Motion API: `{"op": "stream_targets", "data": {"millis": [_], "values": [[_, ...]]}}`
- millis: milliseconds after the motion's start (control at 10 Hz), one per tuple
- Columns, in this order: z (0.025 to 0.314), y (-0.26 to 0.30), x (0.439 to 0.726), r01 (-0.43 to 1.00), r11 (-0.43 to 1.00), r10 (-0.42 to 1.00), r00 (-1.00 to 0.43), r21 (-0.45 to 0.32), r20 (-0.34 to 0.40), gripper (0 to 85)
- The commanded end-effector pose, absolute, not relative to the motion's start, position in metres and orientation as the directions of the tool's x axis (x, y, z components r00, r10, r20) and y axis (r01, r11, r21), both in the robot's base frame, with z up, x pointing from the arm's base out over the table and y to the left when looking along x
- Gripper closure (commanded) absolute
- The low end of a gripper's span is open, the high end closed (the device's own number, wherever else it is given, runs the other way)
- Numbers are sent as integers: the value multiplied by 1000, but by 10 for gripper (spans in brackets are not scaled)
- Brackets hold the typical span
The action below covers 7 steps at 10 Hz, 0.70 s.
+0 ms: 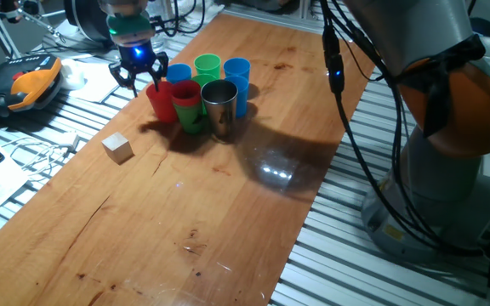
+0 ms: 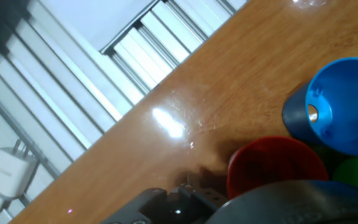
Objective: Stack the cups
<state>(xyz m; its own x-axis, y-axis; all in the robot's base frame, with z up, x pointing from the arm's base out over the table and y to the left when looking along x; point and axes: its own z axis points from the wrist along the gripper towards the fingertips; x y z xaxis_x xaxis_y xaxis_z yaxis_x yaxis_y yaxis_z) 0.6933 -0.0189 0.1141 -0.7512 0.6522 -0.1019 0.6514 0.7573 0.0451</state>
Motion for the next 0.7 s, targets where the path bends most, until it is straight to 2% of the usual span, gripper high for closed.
{"op": "stream_targets", "data": {"millis": [0,200,300,600], "values": [[111,-19,693,649,759,650,-753,45,-103,340],[103,-22,691,636,771,636,-763,42,-113,340],[98,-25,690,621,783,621,-775,39,-119,510],[88,-29,685,594,803,595,-794,47,-126,510]]}}
